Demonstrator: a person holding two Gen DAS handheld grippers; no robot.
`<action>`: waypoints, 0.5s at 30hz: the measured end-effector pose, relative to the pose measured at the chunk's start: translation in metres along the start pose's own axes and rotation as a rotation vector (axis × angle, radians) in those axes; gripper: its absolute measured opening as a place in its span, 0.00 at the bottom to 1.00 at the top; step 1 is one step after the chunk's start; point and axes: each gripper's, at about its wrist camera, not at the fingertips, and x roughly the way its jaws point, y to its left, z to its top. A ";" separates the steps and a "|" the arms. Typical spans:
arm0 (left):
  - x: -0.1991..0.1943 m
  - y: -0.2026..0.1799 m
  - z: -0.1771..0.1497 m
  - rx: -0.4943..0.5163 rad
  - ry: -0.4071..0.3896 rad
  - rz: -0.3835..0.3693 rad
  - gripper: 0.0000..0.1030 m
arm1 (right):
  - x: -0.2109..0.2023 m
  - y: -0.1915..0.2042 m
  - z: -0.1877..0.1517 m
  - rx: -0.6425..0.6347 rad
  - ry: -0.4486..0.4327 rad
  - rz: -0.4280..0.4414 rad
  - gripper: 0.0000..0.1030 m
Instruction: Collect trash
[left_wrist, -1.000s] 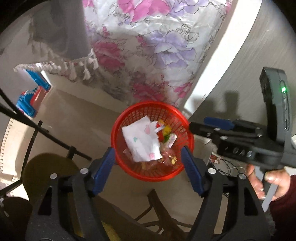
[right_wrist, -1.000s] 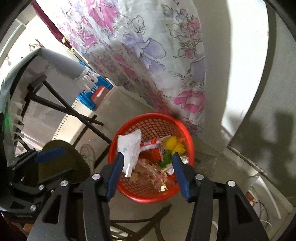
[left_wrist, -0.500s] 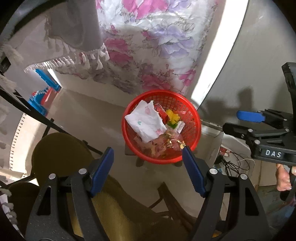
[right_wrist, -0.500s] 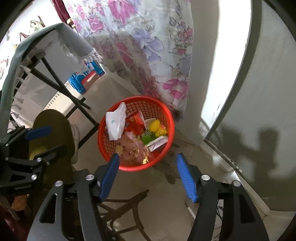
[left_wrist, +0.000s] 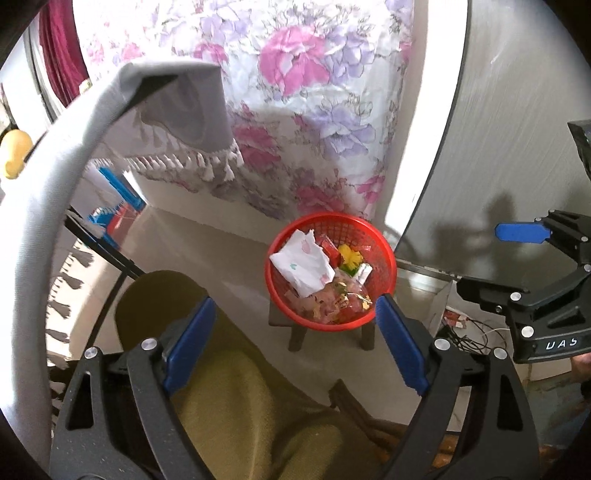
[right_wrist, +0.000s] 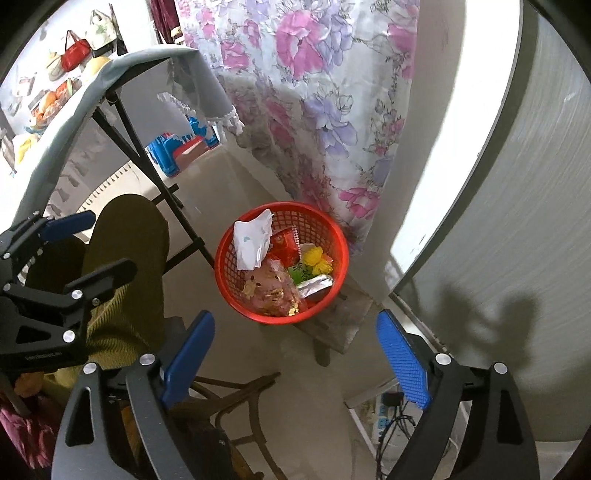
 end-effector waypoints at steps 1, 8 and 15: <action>-0.002 0.000 0.000 0.004 -0.007 0.007 0.83 | 0.000 0.000 0.000 0.000 -0.001 -0.002 0.86; -0.006 0.001 0.000 -0.002 -0.022 0.013 0.83 | 0.005 0.003 -0.001 0.000 0.014 0.012 0.86; -0.006 0.000 0.000 -0.001 -0.023 0.016 0.87 | 0.007 0.004 -0.003 0.006 0.016 0.015 0.86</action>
